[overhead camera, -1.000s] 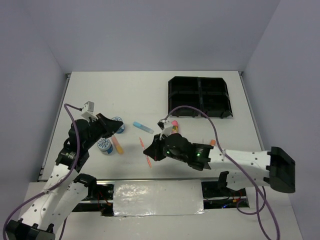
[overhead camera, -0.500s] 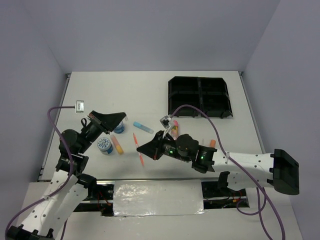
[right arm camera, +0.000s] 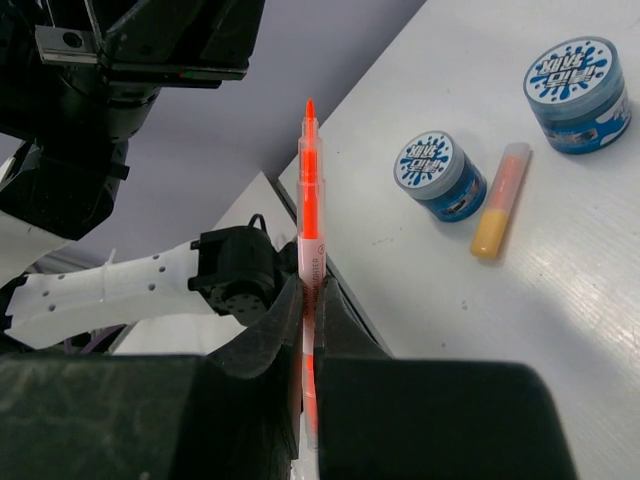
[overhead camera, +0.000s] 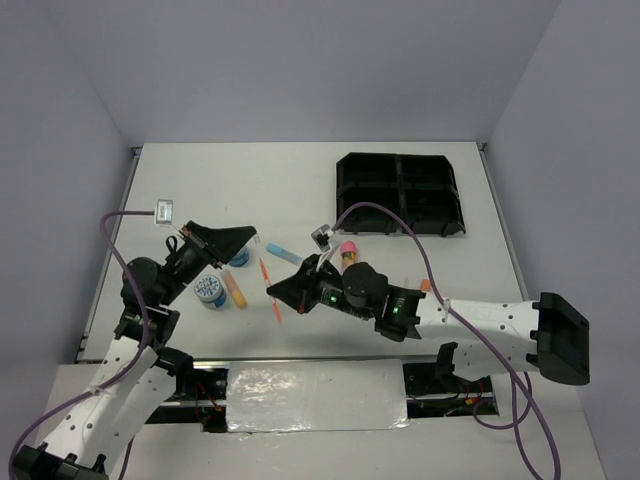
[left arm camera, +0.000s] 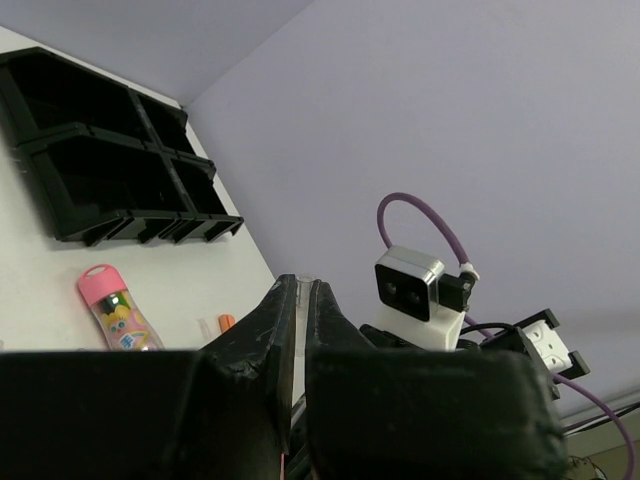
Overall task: Sort the stationery into containers
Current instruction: Close the pen cap on the pen.
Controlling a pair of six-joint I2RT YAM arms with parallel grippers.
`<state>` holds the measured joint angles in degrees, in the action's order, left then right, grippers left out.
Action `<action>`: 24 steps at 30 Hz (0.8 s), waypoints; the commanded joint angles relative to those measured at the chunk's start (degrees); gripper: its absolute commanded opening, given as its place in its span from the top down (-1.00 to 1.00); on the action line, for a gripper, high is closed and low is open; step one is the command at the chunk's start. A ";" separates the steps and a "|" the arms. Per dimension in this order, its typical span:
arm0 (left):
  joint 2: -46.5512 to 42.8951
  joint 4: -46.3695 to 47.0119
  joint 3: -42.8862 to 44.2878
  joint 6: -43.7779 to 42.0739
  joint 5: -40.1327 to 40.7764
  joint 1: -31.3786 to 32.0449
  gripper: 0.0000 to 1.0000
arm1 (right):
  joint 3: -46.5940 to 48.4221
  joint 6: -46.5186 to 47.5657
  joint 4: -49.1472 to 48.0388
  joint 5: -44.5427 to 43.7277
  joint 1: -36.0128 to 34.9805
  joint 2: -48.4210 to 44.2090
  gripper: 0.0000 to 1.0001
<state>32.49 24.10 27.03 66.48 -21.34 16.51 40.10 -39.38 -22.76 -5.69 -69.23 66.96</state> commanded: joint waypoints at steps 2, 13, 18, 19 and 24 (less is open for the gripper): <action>-0.15 2.63 -0.75 0.41 -1.07 0.54 1.00 | 3.58 2.90 -0.35 -2.04 -0.38 0.63 1.00; 0.12 2.27 -1.63 0.23 -0.89 1.15 1.00 | 4.90 4.22 1.75 -2.66 1.29 0.72 1.00; 1.08 3.68 -2.06 0.85 -1.33 1.24 1.00 | 4.47 3.69 1.76 -2.04 2.26 0.81 1.00; 1.08 3.68 -1.98 0.85 -1.33 1.33 1.00 | 4.46 3.60 1.67 -2.04 2.52 0.80 1.00; 0.82 3.33 -2.24 0.67 -0.89 1.59 1.00 | 4.64 3.60 1.67 -1.34 2.96 0.72 1.00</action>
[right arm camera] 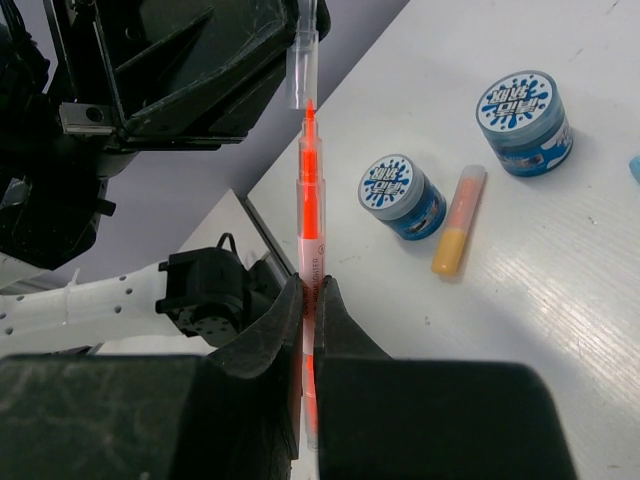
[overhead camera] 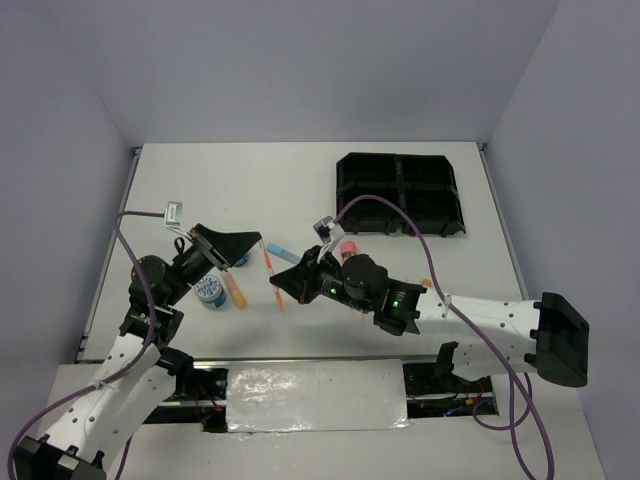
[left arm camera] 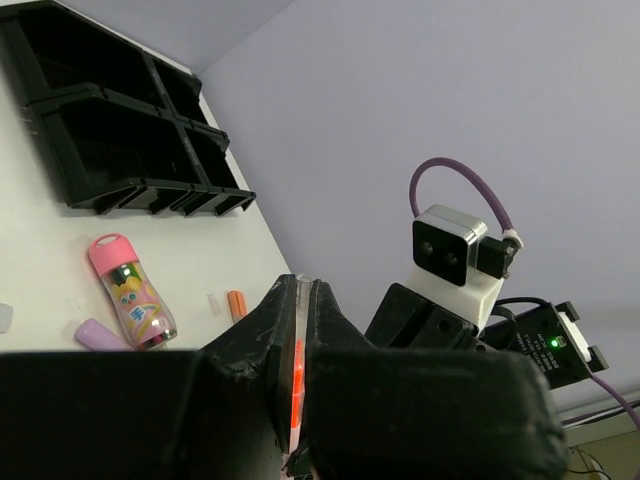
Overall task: Sort the stationery into containers
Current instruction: Close the pen cap on the pen.
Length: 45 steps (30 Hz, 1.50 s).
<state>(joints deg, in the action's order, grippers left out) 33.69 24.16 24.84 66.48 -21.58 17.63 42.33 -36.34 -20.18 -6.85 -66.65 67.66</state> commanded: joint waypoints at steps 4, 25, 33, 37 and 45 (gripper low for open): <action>-0.29 3.26 -0.41 0.58 -0.39 0.65 1.00 | 2.85 0.57 -0.73 0.17 0.30 0.28 1.00; -0.21 4.75 -1.72 -0.74 -0.21 2.41 1.00 | 4.43 -0.66 -2.49 0.96 3.19 0.28 1.00; -0.64 4.93 -2.43 -1.00 0.31 2.94 1.00 | 6.89 0.56 -4.69 1.84 3.46 1.51 1.00; -0.29 4.58 -2.08 -1.44 0.14 3.03 1.00 | 6.89 1.00 -6.88 3.16 4.34 1.86 1.00; -0.12 5.10 -3.22 -2.14 0.84 3.99 1.00 | 7.77 -1.19 -10.22 6.59 7.67 1.77 1.00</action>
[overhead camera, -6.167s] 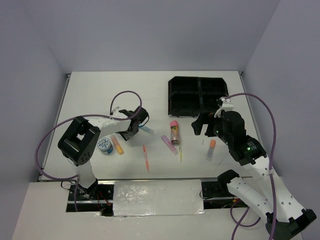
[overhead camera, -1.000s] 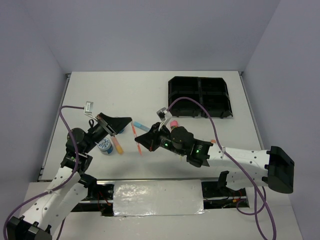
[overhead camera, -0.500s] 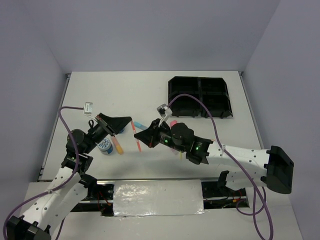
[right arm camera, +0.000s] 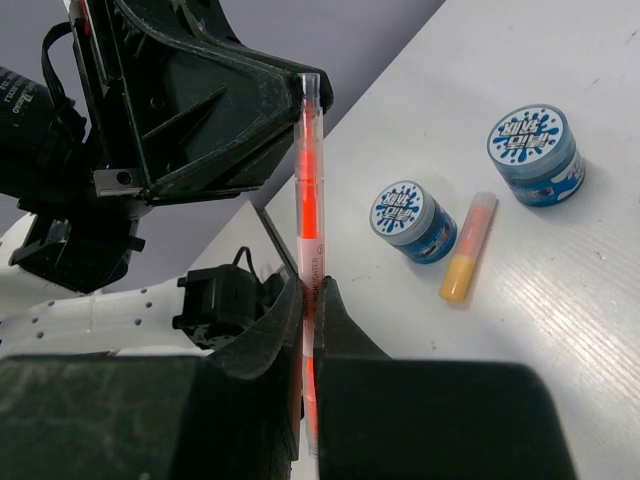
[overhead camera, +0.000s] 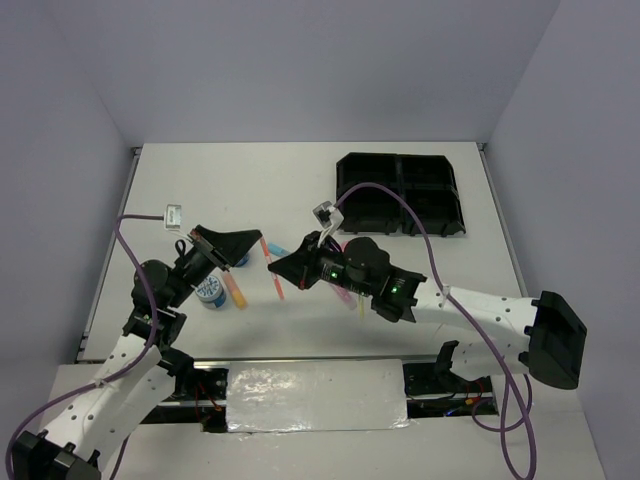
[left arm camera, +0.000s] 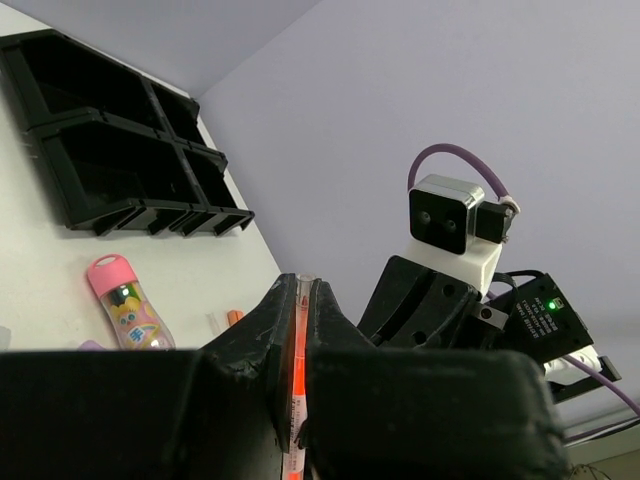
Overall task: Sort the stationery into containers
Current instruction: Close the pen cap on the pen.
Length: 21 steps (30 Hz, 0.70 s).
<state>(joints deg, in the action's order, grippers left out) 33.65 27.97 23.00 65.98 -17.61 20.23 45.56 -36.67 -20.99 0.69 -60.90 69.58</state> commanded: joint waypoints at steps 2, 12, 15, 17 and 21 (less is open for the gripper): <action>-0.07 1.30 -1.47 -1.99 -2.79 1.74 1.00 | 5.41 -0.95 -9.33 -0.95 2.28 0.20 1.00; -0.69 -0.01 -1.29 -4.01 -0.24 4.38 1.00 | 10.60 -0.78 -8.01 1.24 3.86 1.96 1.00; -0.86 -0.02 -1.82 -4.19 0.29 4.91 1.00 | 11.83 -0.60 -7.49 1.94 4.92 1.96 1.00; -0.95 -0.02 -2.00 -4.36 0.55 5.17 1.00 | 12.36 -0.69 -7.66 2.39 5.53 1.87 1.00; -0.69 0.24 -2.35 -4.63 0.99 5.96 1.00 | 14.11 -0.78 -7.48 3.62 6.06 2.57 1.00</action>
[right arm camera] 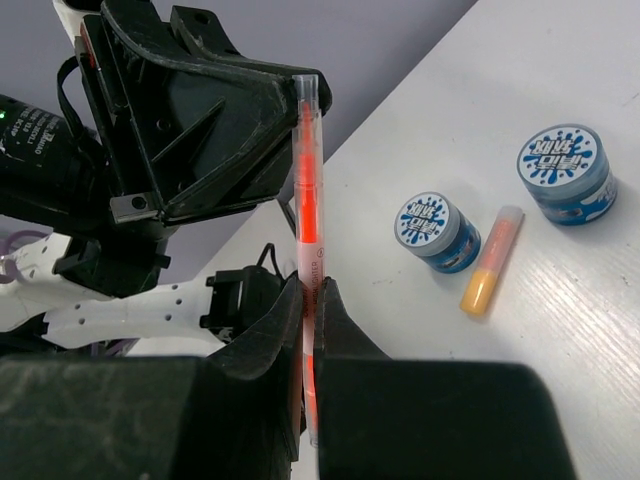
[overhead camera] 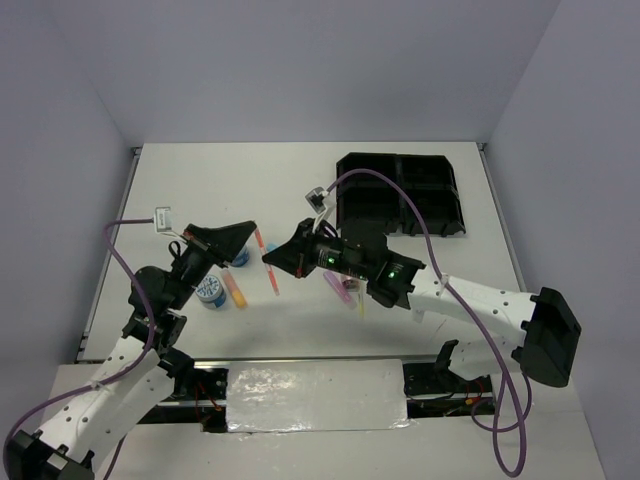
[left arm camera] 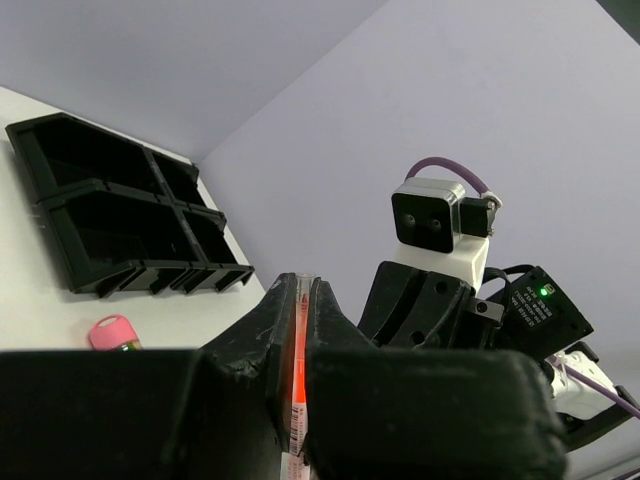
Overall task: Sort the stationery into containers
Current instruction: Close the pen cap on the pen.
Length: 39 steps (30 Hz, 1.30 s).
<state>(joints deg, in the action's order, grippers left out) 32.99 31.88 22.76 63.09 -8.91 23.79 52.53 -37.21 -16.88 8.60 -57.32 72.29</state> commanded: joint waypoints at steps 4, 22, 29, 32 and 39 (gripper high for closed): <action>-0.03 -3.84 -2.11 -2.44 -6.83 3.37 1.00 | 8.55 -0.49 -11.86 -3.42 3.09 0.66 1.00; -1.35 -4.72 -4.57 -4.20 -4.19 5.56 1.00 | 16.11 -0.49 -10.09 -0.43 5.02 3.29 1.00; -1.53 -4.29 -5.01 -4.82 -4.45 5.74 1.00 | 17.86 -1.90 -10.45 -0.16 6.08 3.90 1.00; -1.88 -4.10 -5.62 -4.91 -4.28 6.09 1.00 | 19.71 -2.34 -10.10 0.27 6.26 4.96 1.00; -3.11 -5.33 -6.07 -5.52 -3.93 6.44 1.00 | 24.80 -1.90 -7.99 0.80 7.31 6.81 1.00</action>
<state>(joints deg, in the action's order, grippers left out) 29.80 36.58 19.70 59.72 1.41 26.81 67.20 -38.48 -4.58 18.94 -54.43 80.27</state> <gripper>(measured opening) 0.148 0.039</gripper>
